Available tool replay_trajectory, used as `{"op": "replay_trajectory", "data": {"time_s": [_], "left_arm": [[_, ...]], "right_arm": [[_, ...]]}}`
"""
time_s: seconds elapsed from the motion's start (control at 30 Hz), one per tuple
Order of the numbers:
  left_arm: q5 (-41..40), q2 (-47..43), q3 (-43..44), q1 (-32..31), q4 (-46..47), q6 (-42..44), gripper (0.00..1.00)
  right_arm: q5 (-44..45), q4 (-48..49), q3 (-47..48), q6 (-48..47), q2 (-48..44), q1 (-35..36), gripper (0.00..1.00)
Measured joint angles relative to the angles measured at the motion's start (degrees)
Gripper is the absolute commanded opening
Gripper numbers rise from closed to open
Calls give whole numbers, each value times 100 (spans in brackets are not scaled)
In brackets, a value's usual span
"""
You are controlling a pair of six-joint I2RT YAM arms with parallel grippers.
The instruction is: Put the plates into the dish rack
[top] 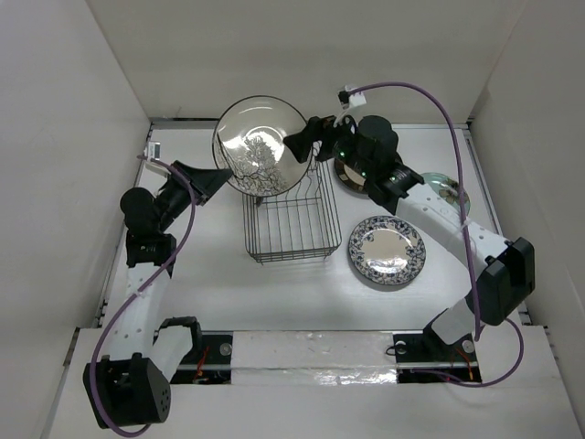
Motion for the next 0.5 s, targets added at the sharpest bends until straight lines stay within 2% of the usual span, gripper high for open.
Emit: {"op": "replay_trajectory", "data": {"time_s": [0.07,0.13,0.17,0.27,0.3,0.37,0.4,0.43,0.5], "left_arm": [[83,2,11,-59,33,13,0],[192,17,17,-107,81,17,0],[247,50,17,-129,127,9,0],[352,170,17,-149,212,2,0],[378,208,17,-149,221,13,0],[321,275,15,-79,136,87,0],[275,328,15,-50,129,107,0],[256,356,15,-55,79,168,0],[247,367,17,-57,33,306,0]], "right_arm": [[-66,33,-118,-26,-33,-42,94],[-295,61,-243,-28,-63,-85,85],[-463,122,-291,-26,-63,-111,71],[-1034,396,-439,17,-63,-149,50],[-1204,509,-501,52,-63,-162,34],[-1541,861,-610,387,-76,-284,19],[-1722,1060,-640,538,-83,-334,7],[-1851,1209,-680,713,-107,-345,2],[-2085,1484,-767,946,-164,-348,0]]}}
